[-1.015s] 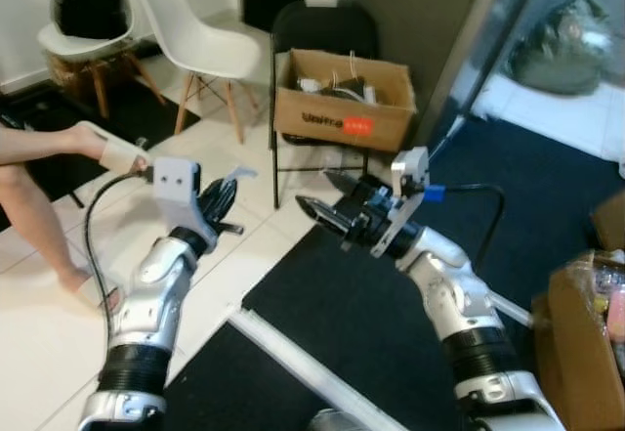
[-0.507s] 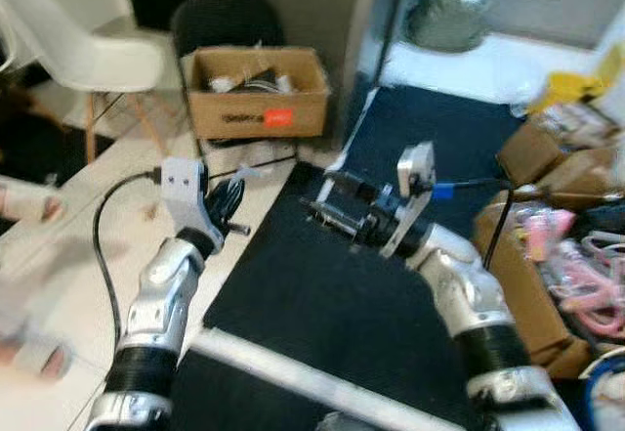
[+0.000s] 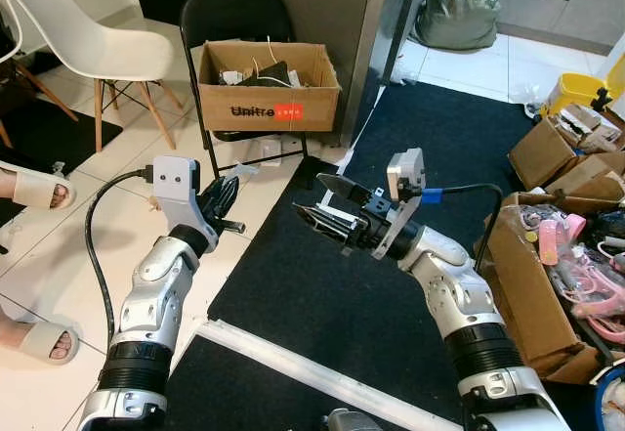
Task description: Picking trash to rubbish bin
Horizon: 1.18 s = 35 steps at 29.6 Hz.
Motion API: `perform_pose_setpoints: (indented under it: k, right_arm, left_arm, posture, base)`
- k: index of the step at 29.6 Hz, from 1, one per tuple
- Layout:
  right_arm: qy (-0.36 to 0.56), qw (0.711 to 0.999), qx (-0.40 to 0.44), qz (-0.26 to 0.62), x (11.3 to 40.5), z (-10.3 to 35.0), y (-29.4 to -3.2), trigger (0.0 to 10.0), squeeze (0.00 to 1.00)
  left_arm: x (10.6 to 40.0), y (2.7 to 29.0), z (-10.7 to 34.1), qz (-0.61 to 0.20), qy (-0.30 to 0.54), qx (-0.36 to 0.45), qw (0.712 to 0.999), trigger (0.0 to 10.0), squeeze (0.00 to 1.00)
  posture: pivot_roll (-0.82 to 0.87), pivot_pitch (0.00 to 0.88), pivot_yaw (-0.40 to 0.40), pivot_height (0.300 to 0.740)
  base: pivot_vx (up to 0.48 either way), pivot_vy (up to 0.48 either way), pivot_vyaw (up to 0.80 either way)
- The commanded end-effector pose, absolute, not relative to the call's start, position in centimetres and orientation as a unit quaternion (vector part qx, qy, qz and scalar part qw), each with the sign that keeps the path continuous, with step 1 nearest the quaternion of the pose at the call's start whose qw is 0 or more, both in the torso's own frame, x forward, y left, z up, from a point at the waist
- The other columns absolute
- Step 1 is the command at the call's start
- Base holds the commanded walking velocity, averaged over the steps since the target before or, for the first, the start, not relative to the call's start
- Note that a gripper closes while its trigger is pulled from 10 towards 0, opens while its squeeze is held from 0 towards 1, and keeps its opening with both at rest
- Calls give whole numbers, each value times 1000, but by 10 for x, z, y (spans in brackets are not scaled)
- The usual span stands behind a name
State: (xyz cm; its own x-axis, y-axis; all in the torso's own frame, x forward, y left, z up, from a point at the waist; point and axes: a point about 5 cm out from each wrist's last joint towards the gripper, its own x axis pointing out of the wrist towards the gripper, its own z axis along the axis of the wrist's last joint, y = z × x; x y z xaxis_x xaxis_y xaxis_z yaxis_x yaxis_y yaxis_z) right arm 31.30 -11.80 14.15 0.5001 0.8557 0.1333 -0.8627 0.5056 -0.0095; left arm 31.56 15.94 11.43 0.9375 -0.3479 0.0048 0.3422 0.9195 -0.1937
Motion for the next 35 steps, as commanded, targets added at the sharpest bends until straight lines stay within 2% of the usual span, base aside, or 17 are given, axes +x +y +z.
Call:
perform_pose_setpoints:
  k: [1, 5, 10, 18, 35]
  right_arm:
    - [-57, 867, -4, 495, 314, 139, -120, 10000, 0]
    - [-54, 867, -23, 496, 317, 139, -129, 10000, 0]
    - [-25, 844, -18, 536, 311, 134, -130, 10000, 0]
    - [-4, 831, -15, 556, 307, 127, -134, 10000, 0]
    - [-10, 832, -19, 555, 307, 125, -134, 10000, 0]
  left_arm:
    - [314, 161, 111, -175, 25, -101, 979, 10000, 0]
    - [311, 162, 109, -181, 28, -103, 978, 10000, 0]
    - [305, 162, 107, -191, 32, -109, 975, 10000, 0]
    - [302, 162, 105, -200, 33, -116, 972, 10000, 0]
    - [301, 160, 107, -210, 34, -118, 970, 10000, 0]
  posture:
    - [39, 0, 1, 740]
    - [39, 0, 8, 740]
    - [39, 0, 13, 740]
    - [39, 0, 13, 740]
    - [35, 0, 14, 740]
  base:
    - [251, 0, 0]
    - [255, 0, 0]
    - [254, 0, 0]
    - [277, 0, 0]
    - [338, 0, 0]
